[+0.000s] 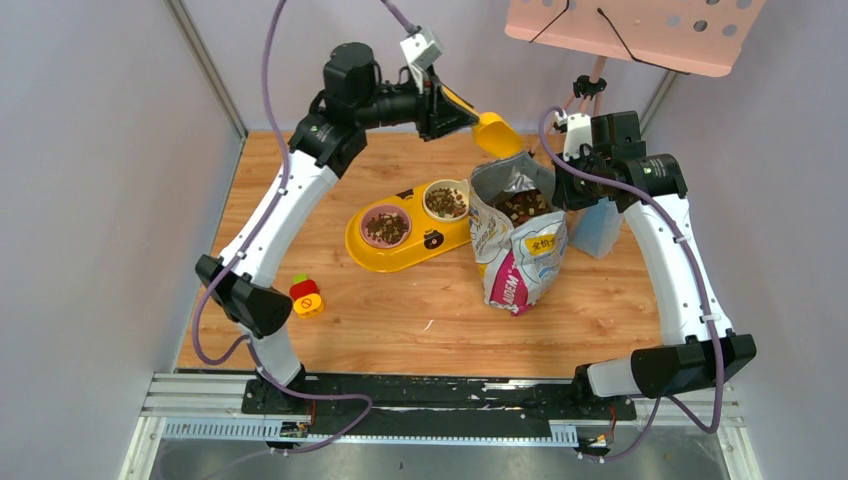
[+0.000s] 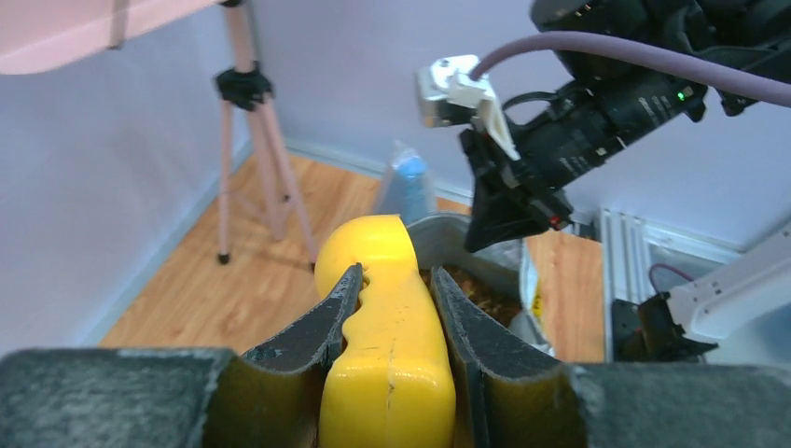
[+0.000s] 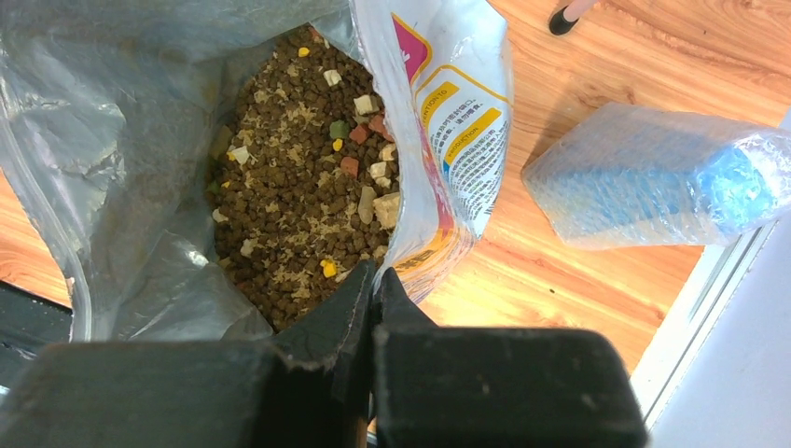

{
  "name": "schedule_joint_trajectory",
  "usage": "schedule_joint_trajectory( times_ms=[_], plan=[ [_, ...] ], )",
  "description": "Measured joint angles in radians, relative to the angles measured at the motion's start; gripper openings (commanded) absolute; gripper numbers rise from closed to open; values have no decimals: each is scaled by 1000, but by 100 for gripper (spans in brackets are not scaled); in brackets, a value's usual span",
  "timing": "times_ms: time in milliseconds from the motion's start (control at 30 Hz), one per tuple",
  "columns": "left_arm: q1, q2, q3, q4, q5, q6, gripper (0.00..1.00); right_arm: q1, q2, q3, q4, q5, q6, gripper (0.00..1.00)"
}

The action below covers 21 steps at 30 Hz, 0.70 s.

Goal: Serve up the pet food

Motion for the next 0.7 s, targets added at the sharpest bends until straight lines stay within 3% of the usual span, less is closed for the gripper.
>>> schedule_joint_trajectory(
  times_ms=[333, 700],
  plan=[
    [-148, 182, 43, -131, -31, 13, 0, -1, 1, 2, 0, -8, 19, 0],
    [-256, 248, 51, -241, -440, -17, 0, -2, 1, 2, 1, 6, 53, 0]
  ],
)
